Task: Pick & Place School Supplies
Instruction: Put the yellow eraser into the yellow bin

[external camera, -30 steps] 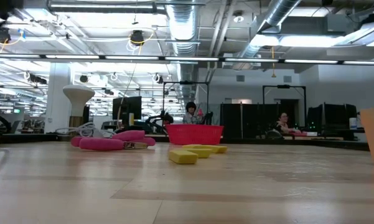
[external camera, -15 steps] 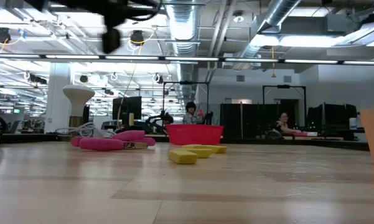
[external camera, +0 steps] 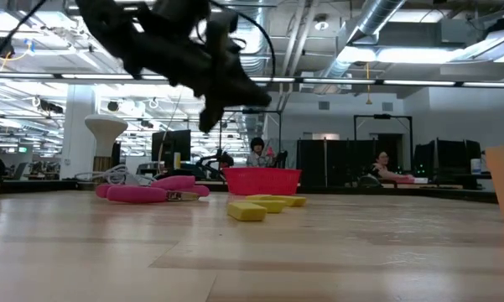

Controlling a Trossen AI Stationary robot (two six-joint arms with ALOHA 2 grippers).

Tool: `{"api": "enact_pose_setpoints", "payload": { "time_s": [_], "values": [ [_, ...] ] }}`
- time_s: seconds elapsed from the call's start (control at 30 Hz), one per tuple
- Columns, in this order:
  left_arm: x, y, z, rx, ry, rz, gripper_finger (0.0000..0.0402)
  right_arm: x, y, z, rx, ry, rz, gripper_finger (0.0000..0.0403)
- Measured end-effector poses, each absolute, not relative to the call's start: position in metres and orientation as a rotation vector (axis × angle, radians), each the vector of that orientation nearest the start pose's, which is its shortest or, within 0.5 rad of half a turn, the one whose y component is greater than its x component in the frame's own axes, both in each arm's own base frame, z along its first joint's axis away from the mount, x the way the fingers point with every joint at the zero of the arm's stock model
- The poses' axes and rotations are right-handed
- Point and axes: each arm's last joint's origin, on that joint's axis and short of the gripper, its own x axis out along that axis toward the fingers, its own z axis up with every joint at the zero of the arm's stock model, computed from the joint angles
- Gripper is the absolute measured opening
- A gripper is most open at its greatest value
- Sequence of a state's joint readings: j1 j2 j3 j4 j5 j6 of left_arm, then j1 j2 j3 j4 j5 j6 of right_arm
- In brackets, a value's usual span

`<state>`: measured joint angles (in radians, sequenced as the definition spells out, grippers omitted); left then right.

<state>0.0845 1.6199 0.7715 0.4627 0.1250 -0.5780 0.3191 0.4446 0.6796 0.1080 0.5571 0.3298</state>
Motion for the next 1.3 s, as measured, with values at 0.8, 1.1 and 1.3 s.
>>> {"api": "enact_pose_setpoints", "payload": {
  "time_s": [0.8, 1.1, 1.3],
  "values": [
    [0.325, 0.046, 0.14, -0.303, 0.679, 0.013, 0.0001, 0.093, 0.014, 0.364, 0.487, -0.357, -0.2, 0.0127],
    [0.334, 0.043, 0.116, -0.313, 0.745, -0.036, 0.0001, 0.093, 0.014, 0.364, 0.493, -0.357, -0.199, 0.0127],
    [0.347, 0.047, 0.121, -0.297, 0.702, -0.047, 0.0001, 0.093, 0.014, 0.364, 0.499, -0.358, -0.202, 0.0127]
  ]
}}
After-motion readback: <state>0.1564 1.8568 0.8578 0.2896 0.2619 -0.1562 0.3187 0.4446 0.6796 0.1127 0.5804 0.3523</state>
